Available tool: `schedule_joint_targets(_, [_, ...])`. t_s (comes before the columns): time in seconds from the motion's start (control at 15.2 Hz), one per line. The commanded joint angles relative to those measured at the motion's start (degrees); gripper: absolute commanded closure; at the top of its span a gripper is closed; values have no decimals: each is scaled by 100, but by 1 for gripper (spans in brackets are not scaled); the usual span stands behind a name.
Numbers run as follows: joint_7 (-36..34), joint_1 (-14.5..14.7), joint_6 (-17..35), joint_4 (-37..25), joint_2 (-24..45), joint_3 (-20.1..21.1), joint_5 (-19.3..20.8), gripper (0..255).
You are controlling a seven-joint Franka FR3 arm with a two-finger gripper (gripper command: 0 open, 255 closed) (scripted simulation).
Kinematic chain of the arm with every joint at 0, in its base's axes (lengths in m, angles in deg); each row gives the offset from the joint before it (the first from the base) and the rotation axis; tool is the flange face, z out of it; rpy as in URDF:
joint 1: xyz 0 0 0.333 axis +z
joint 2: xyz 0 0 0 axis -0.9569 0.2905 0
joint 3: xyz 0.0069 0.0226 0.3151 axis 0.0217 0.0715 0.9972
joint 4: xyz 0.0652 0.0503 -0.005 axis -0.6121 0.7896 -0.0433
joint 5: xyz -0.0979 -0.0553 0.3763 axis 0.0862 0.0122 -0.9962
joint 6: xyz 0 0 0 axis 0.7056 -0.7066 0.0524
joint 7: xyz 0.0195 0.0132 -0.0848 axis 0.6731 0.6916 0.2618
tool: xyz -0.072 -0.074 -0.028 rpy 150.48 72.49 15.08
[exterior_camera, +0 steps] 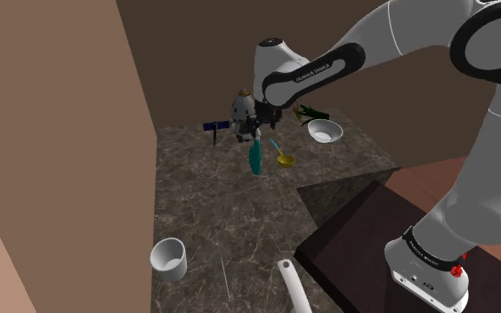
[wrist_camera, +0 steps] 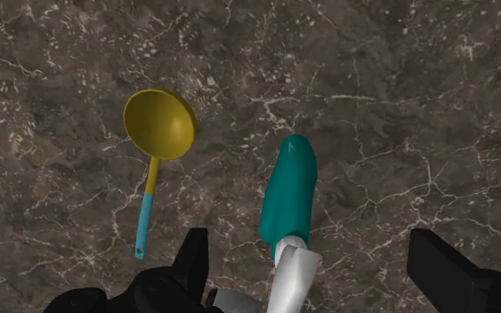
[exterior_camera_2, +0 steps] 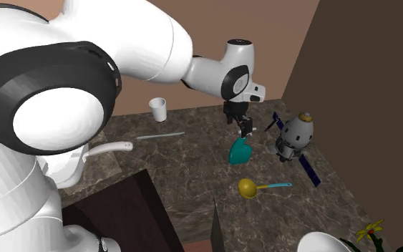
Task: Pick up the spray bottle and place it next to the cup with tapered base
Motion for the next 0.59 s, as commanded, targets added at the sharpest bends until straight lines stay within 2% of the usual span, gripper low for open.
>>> schedule_joint_targets(0.0, [-94, 48, -19, -270, 268, -34, 89, 0])
schedule_joint_targets(0.53, [-188, 63, 428, -172, 627, -115, 237, 0])
